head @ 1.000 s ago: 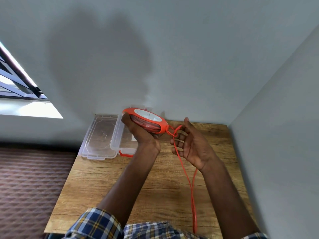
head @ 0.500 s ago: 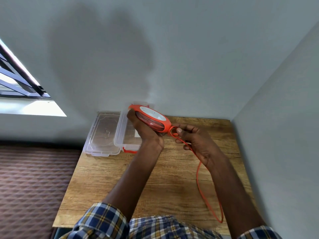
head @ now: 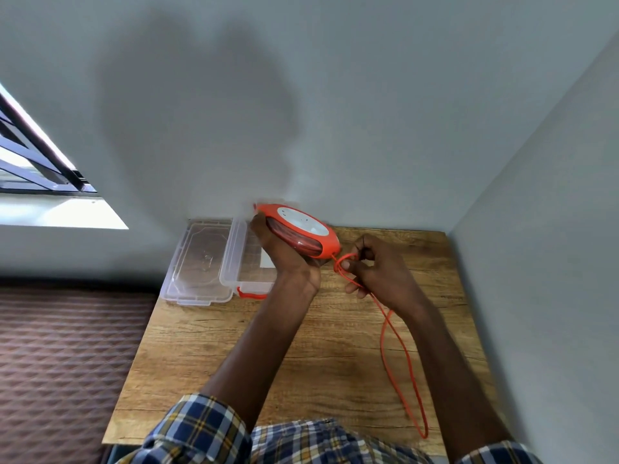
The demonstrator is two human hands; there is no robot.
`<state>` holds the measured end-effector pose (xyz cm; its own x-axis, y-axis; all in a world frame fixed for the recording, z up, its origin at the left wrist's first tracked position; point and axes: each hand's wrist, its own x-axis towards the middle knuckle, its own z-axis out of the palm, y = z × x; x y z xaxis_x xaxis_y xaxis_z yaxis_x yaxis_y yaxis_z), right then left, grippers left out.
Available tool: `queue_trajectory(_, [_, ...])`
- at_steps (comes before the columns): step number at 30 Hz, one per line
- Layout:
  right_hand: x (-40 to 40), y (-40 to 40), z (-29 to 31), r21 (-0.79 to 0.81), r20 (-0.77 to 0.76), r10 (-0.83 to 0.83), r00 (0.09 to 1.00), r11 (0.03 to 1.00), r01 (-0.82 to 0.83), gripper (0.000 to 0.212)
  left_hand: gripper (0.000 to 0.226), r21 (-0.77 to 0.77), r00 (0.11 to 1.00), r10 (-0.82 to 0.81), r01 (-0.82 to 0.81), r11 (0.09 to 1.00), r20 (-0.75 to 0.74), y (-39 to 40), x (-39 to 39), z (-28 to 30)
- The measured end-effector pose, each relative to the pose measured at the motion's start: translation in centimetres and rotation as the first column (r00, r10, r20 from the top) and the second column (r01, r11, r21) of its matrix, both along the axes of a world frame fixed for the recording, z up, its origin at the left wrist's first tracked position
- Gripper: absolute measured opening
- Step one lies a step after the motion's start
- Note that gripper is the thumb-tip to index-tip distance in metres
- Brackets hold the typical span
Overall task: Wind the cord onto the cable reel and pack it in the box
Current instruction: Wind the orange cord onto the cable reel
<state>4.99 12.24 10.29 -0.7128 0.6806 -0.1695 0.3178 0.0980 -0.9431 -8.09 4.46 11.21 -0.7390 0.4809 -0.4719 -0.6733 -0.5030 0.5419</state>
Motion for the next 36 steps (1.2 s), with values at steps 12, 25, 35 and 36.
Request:
queue_trajectory(12, [2.7,3.1,-1.5,0.374,0.159,-0.426,0.891,0.861,0.345,0.018,0.089,0.131,0.992,0.112,-0.120,0.984,0.065,-1.6,-3.5,-0.5])
queue_trajectory(25, [-2.1,-2.7,0.1,0.174,-0.075,0.185,0.980,0.970,-0.170,0.029,0.079,0.058,0.994,0.020,-0.014,0.998,-0.106,-0.9,-2.6,-0.4])
queue_trajectory(35, [4.9,4.6,1.1,-0.468,-0.347,-0.395,0.851,0.859,0.208,0.022,0.088,0.263,0.981,0.185,-0.196,0.945,0.067,-5.6,-8.6,-1.7])
queue_trajectory(36, [4.9,4.6,1.1,-0.442,-0.331,-0.389,0.860,0.869,0.223,0.025,0.087,0.252,0.982,0.180,-0.189,0.949,0.058,-5.6,-8.5,-1.8])
